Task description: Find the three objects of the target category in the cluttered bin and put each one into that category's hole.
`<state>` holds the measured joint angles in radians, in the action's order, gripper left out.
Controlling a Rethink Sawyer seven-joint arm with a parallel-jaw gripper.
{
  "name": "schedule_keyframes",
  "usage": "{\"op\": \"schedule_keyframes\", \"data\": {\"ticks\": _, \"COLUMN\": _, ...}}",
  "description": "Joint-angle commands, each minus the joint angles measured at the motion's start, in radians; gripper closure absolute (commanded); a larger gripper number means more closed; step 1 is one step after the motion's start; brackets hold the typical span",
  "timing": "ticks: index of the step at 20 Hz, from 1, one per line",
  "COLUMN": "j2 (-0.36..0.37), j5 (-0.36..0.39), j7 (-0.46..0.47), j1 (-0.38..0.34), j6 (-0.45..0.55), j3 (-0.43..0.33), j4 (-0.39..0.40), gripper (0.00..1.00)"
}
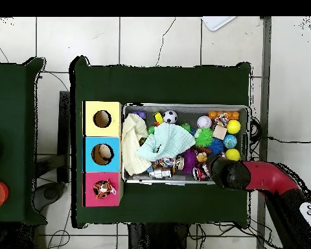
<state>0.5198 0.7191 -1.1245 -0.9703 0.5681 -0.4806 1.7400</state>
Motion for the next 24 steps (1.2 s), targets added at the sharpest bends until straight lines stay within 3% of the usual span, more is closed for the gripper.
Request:
{"op": "schedule_keyframes", "data": {"ticks": 1, "j2": 0.034, "j5": 0.029, "j7": 0.055, "j1": 0.053, "j6": 0.066, "j3": -0.022, "j4": 0.076, "gripper": 1.00}}
{"op": "schedule_keyframes", "data": {"ticks": 5, "j2": 0.229, "j5": -0.105, "j7": -0.012, "j1": 0.101, "j6": 0.150, "j3": -0.067, "j4": 0.191, "gripper": 1.00}}
{"op": "schedule_keyframes", "data": {"ticks": 9, "j2": 0.335, "j5": -0.215, "j7": -0.106, "j1": 0.184, "j6": 0.189, "j3": -0.063, "j4": 0.231, "gripper": 1.00}}
{"op": "schedule_keyframes", "data": {"ticks": 17, "j2": 0.373, "j5": -0.333, "j7": -0.289, "j1": 0.365, "j6": 0.107, "j3": 0.034, "j4": 0.310, "gripper": 1.00}}
{"op": "schedule_keyframes", "data": {"ticks": 24, "j2": 0.373, "j5": -0.423, "j7": -0.504, "j1": 0.582, "j6": -0.060, "j3": 0.159, "j4": 0.418, "gripper": 1.00}}
